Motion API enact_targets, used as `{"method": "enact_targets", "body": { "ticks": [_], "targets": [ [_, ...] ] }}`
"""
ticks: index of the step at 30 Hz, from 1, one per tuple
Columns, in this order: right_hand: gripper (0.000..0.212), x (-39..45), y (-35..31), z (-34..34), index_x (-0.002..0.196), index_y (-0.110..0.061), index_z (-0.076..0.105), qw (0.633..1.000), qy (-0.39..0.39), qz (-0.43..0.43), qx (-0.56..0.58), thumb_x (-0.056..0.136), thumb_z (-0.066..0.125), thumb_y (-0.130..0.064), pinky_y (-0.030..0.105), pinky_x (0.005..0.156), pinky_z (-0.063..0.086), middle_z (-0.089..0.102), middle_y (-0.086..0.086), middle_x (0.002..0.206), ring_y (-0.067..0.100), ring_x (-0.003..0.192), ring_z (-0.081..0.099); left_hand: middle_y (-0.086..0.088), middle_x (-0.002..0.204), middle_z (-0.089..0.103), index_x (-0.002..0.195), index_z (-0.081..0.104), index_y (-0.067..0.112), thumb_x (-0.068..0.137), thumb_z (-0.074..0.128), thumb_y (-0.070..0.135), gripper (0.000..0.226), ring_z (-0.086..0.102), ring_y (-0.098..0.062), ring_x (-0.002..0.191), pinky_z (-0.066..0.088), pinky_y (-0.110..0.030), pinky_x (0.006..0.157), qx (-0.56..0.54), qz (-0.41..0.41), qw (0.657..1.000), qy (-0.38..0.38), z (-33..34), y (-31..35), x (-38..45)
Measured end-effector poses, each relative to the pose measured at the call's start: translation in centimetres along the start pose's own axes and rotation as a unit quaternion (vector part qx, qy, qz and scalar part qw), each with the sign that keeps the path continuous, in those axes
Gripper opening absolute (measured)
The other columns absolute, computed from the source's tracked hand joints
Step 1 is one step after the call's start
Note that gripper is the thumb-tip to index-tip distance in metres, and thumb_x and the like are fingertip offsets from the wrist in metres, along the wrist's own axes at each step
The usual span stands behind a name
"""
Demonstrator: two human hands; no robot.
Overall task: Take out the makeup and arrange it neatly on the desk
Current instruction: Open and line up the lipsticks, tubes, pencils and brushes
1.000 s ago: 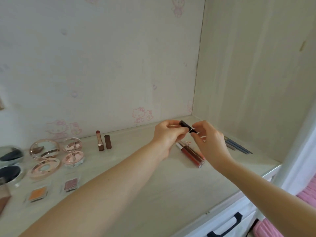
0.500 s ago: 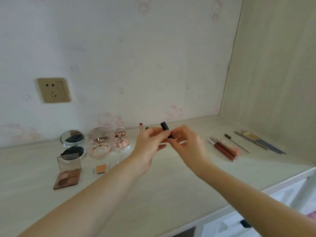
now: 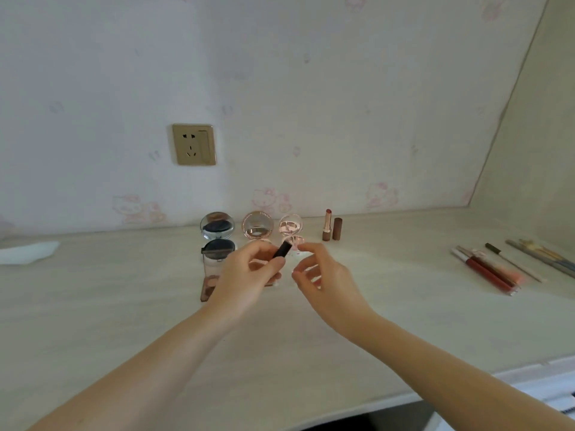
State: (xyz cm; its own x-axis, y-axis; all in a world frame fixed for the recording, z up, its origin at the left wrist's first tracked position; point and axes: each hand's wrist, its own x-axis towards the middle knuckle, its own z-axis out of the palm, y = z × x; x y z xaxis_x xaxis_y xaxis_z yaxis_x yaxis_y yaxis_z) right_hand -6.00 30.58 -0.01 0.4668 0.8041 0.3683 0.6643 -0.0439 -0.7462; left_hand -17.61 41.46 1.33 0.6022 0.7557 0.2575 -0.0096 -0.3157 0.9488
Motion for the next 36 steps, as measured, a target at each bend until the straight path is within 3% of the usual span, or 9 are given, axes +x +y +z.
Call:
{"method": "enact_targets", "body": {
  "ticks": [3, 6, 9, 12, 17, 22, 26, 32, 36],
  "targets": [
    [0.039, 0.1, 0.1, 1.3, 0.13, -0.032, 0.043, 0.999, -0.019, -0.034, -0.021, 0.093, 0.056, -0.025, 0.021, 0.078, 0.049, 0.057, -0.012, 0.104, 0.0, 0.086, 0.057, 0.005, 0.084, 0.07, 0.093, 0.07, 0.018, 0.085, 0.07, 0.01, 0.011, 0.067, -0.011, 0.072, 0.05, -0.017, 0.066, 0.102, 0.044, 0.994, -0.008, -1.4, -1.2, -0.5],
    [0.03, 0.2, 0.4, 2.4, 0.124, -0.027, 0.053, 0.997, -0.04, -0.058, -0.033, 0.094, 0.055, -0.024, 0.024, 0.082, 0.049, 0.059, -0.013, 0.105, 0.001, 0.09, 0.056, 0.013, 0.084, 0.069, 0.093, 0.071, 0.024, 0.082, 0.073, 0.015, 0.014, 0.062, -0.005, 0.072, 0.045, -0.012, 0.064, 0.164, 0.073, 0.984, -0.012, -2.1, -2.5, -0.9],
    [0.017, 0.1, 1.0, 3.0, 0.107, -0.029, 0.062, 0.998, -0.049, -0.045, -0.011, 0.095, 0.052, -0.022, 0.029, 0.083, 0.05, 0.064, -0.015, 0.098, 0.003, 0.092, 0.058, 0.014, 0.085, 0.067, 0.091, 0.07, 0.026, 0.079, 0.076, 0.013, 0.019, 0.061, -0.004, 0.075, 0.043, -0.012, 0.067, 0.196, 0.098, 0.976, -0.009, -2.4, -3.8, -1.4],
    [0.018, 0.1, 1.5, 3.0, 0.094, -0.037, 0.064, 0.998, -0.035, -0.044, 0.015, 0.093, 0.057, -0.02, 0.027, 0.08, 0.05, 0.067, -0.02, 0.086, 0.003, 0.089, 0.062, 0.016, 0.087, 0.065, 0.094, 0.07, 0.028, 0.076, 0.079, 0.012, 0.026, 0.06, 0.0, 0.082, 0.041, -0.008, 0.073, 0.238, 0.158, 0.958, -0.022, -2.6, -4.4, -1.7],
    [0.023, 0.3, 2.2, 2.8, 0.091, -0.036, 0.069, 0.997, -0.044, -0.058, 0.012, 0.086, 0.064, -0.014, 0.025, 0.077, 0.048, 0.068, -0.017, 0.082, 0.007, 0.087, 0.061, 0.017, 0.085, 0.063, 0.093, 0.07, 0.022, 0.078, 0.078, 0.019, 0.018, 0.053, 0.01, 0.082, 0.031, -0.002, 0.08, 0.3, 0.213, 0.929, -0.038, -3.1, -4.8, -2.3],
    [0.022, -0.3, 2.5, 3.0, 0.099, -0.03, 0.068, 0.993, -0.033, -0.109, -0.019, 0.084, 0.066, -0.014, 0.021, 0.076, 0.045, 0.065, -0.014, 0.087, 0.007, 0.087, 0.057, 0.013, 0.088, 0.061, 0.104, 0.066, 0.02, 0.086, 0.07, 0.023, 0.019, 0.051, -0.005, 0.086, 0.033, -0.013, 0.082, 0.369, 0.242, 0.897, -0.032, -3.1, -5.2, -2.5],
    [0.019, -0.4, 2.6, 2.9, 0.1, -0.027, 0.068, 0.991, -0.046, -0.124, -0.028, 0.083, 0.06, -0.024, 0.021, 0.076, 0.044, 0.062, -0.014, 0.085, 0.009, 0.086, 0.056, -0.001, 0.094, 0.06, 0.106, 0.06, 0.01, 0.094, 0.051, 0.028, 0.023, 0.053, -0.02, 0.092, 0.037, -0.029, 0.079, 0.418, 0.229, 0.877, -0.069, -2.6, -4.9, -3.1],
    [0.021, -0.6, 2.2, 2.7, 0.101, -0.029, 0.069, 0.989, -0.026, -0.147, -0.014, 0.087, 0.064, -0.014, 0.021, 0.075, 0.045, 0.063, -0.021, 0.086, 0.007, 0.086, 0.057, -0.003, 0.087, 0.056, 0.094, 0.055, 0.01, 0.095, 0.033, 0.031, 0.03, 0.051, -0.022, 0.082, 0.035, -0.033, 0.073, 0.496, 0.258, 0.828, -0.051, -2.3, -4.7, -3.5],
    [0.029, -0.9, 1.6, 2.2, 0.099, -0.039, 0.065, 0.99, -0.034, -0.14, 0.011, 0.087, 0.066, -0.013, 0.013, 0.075, 0.043, 0.062, -0.028, 0.092, 0.003, 0.091, 0.055, 0.0, 0.078, 0.057, 0.089, 0.054, 0.012, 0.096, 0.035, 0.035, 0.031, 0.052, -0.019, 0.075, 0.033, -0.03, 0.067, 0.489, 0.27, 0.829, -0.047, -2.4, -4.4, -3.6]
  ]
}}
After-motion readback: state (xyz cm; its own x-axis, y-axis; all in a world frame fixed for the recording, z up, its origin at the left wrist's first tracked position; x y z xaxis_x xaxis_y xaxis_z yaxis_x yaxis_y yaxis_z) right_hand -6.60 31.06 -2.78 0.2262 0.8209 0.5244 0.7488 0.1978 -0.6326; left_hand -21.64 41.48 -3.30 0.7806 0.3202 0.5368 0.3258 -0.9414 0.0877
